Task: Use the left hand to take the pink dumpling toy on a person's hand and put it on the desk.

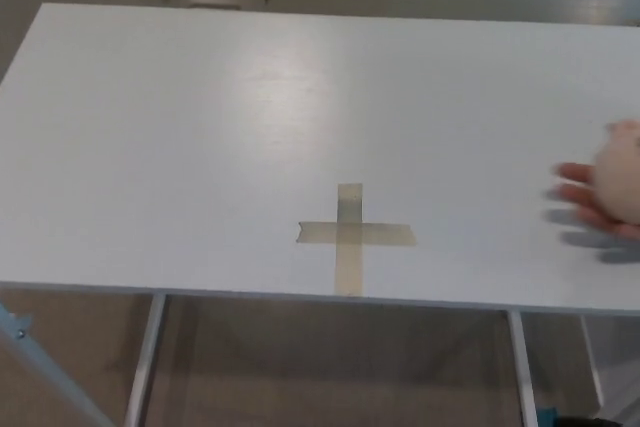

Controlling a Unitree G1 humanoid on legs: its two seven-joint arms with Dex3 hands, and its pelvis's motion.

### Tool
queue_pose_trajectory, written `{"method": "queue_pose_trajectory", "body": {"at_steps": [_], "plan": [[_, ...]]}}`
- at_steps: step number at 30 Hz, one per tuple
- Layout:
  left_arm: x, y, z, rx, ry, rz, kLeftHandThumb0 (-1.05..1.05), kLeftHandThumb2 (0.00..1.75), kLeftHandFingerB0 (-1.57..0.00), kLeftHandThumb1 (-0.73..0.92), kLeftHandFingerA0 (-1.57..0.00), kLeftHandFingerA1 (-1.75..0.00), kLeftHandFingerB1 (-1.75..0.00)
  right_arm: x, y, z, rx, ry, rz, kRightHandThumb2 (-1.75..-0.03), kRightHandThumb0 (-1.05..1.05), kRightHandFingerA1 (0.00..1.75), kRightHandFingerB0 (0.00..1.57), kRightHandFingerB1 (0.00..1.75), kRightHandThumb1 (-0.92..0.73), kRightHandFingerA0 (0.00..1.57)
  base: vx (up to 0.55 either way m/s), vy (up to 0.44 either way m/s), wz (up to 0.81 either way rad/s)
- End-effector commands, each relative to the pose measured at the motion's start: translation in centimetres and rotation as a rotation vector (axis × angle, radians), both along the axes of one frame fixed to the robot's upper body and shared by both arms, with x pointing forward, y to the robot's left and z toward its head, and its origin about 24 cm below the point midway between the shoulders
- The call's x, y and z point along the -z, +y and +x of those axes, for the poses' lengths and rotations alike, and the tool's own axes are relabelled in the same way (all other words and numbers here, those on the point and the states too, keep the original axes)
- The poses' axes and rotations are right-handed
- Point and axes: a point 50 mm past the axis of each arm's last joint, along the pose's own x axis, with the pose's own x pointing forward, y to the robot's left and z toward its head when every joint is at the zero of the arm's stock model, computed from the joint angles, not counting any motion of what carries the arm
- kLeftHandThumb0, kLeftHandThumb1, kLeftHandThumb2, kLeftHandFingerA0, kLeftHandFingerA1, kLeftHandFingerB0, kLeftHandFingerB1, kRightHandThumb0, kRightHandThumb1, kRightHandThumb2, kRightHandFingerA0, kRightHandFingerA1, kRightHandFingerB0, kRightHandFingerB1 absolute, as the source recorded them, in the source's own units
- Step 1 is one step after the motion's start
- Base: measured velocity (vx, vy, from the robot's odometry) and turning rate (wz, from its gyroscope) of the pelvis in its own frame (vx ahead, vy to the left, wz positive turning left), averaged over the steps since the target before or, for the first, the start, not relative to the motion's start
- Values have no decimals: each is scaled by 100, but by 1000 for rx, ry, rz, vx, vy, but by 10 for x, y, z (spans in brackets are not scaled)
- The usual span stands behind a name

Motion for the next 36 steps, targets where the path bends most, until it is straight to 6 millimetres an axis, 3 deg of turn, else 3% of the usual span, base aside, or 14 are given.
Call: {"method": "queue_pose_trajectory", "body": {"at_steps": [1, 11, 12, 13, 15, 16, 19, 20, 29, 34, 35, 36], "plan": [[2, 1, -5, 32, 34, -20, -60, 62, -21, 77, -32, -32, -28, 2, -2, -5, 27, -5, 15, -60, -20, 46, 51, 42, -68, 61, 0, 0, 0], [-1, 6, -3, -40, -23, -32, -61, 60, -23, 70, -33, -32, -29, 2, -3, -5, 27, -10, -4, -60, -20, 45, 52, 42, -68, 60, 0, 0, 0], [-2, 6, -3, -54, -36, -31, -66, 81, -19, 56, -25, -42, -39, 2, -3, -5, 29, -11, -4, -60, -20, 45, 52, 42, -68, 60, 0, 0, 0], [-2, 6, -3, -58, -39, -31, -66, 81, -19, 56, -25, -42, -39, 2, -2, -5, 30, -12, -4, -60, -20, 45, 52, 42, -68, 60, 0, 0, 0], [-2, 6, -3, -65, -43, -34, -66, 80, -19, 55, -26, -42, -39, 2, -2, -5, 33, -12, -2, -60, -20, 45, 52, 42, -68, 60, 0, 0, 0], [-2, 6, -3, -70, -48, -31, -60, 59, -24, 62, -32, -33, -29, 2, -2, -5, 36, -11, 0, -60, -20, 45, 52, 42, -68, 60, 0, 0, 0], [-1, 5, -3, -74, -64, -20, -60, 58, -24, 60, -32, -32, -29, 3, -2, -6, 39, -11, 2, -60, -20, 45, 52, 42, -68, 60, 0, 0, 0], [-1, 5, -3, -75, -67, -20, -64, 76, -20, 49, -27, -42, -39, 3, -2, -6, 38, -11, 2, -60, -20, 45, 52, 42, -68, 60, 0, 0, 0], [-1, 5, -4, -66, -61, -22, -64, 77, -20, 49, -27, -42, -39, 3, -2, -7, 44, -17, 18, -60, -20, 46, 51, 42, -68, 62, 0, 0, 0], [-2, 5, -1, -70, -67, -29, -63, 76, -20, 49, -28, -43, -39, 3, -2, -6, 37, -16, 13, -60, -20, 46, 51, 42, -68, 62, 0, 0, 0], [-2, 4, -1, -72, -74, -35, -58, 58, -25, 58, -34, -33, -30, 2, -2, -5, 34, -14, 10, -60, -20, 46, 51, 42, -68, 61, 0, 0, 0], [-3, 4, 0, -74, -80, -38, -63, 74, -22, 49, -27, -41, -39, 2, -2, -5, 33, -13, 9, -60, -20, 46, 51, 42, -68, 61, 0, 0, 0]]}}
